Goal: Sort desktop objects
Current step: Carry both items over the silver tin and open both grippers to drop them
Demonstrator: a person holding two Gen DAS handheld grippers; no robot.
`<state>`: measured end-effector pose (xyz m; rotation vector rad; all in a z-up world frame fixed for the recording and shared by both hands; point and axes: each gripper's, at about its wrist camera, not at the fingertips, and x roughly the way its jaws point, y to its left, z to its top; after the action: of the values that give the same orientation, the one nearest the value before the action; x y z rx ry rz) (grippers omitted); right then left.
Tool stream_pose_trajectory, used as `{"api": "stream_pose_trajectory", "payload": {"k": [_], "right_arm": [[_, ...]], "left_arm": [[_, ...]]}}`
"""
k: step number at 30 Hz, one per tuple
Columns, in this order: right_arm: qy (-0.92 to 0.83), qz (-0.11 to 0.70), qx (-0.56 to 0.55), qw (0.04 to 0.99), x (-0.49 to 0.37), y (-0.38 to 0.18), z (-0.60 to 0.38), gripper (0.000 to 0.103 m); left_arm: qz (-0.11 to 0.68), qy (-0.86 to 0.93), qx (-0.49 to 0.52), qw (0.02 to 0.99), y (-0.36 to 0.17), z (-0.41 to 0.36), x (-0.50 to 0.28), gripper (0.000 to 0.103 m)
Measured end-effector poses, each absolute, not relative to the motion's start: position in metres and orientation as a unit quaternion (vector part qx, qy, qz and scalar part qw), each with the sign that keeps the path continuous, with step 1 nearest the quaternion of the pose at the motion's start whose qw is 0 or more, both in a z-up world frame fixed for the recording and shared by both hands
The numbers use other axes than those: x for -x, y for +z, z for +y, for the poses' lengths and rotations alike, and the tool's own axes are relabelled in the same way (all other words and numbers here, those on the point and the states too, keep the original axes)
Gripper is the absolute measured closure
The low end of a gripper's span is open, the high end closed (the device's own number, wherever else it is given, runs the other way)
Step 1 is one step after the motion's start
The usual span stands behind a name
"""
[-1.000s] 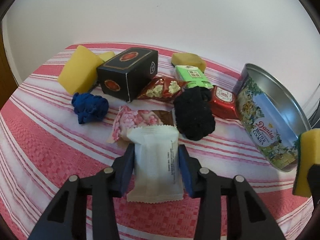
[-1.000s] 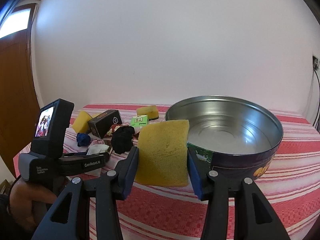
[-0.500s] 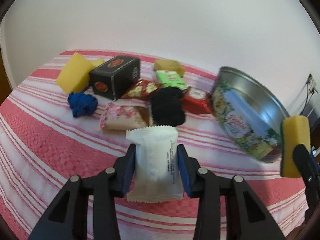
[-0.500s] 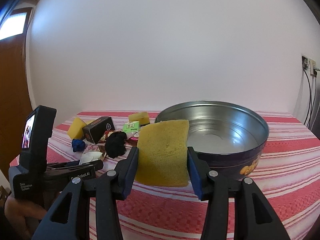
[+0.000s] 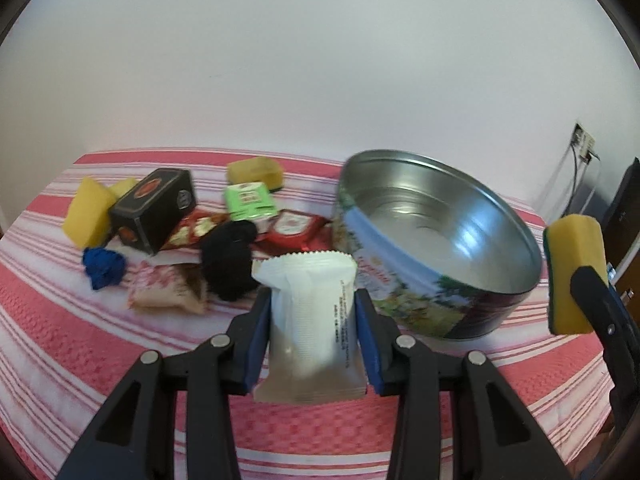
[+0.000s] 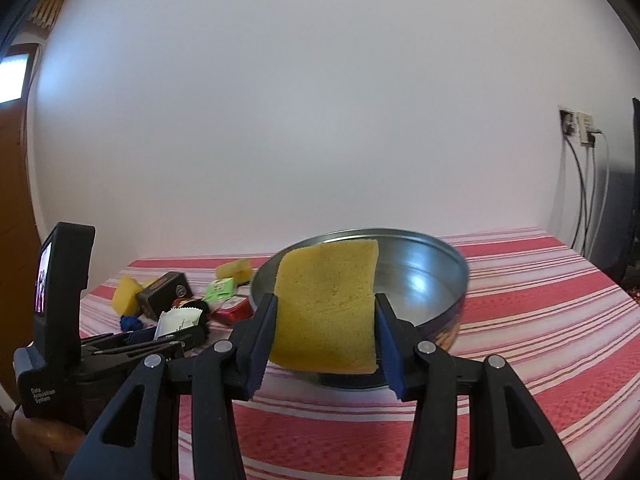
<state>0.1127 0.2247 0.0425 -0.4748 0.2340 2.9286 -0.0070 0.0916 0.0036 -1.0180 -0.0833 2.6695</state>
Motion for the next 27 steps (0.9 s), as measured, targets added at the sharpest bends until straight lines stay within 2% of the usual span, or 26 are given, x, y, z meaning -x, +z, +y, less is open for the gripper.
{"api": "stream_pose_trajectory", "payload": {"k": [17,27], "right_arm": [[0.978,0.068,0.12,0.157,-0.11,0.064,0.281,0.053],[0.972,0.078,0.131,0.179,-0.054,0.071,0.319,0.053]], "left_arm": [[-0.006,0.925,0.324,0.198,0.022,0.157,0.021,0.063],[0.008,0.933,0.307,0.19,0.036,0.195,0.067,0.063]]}}
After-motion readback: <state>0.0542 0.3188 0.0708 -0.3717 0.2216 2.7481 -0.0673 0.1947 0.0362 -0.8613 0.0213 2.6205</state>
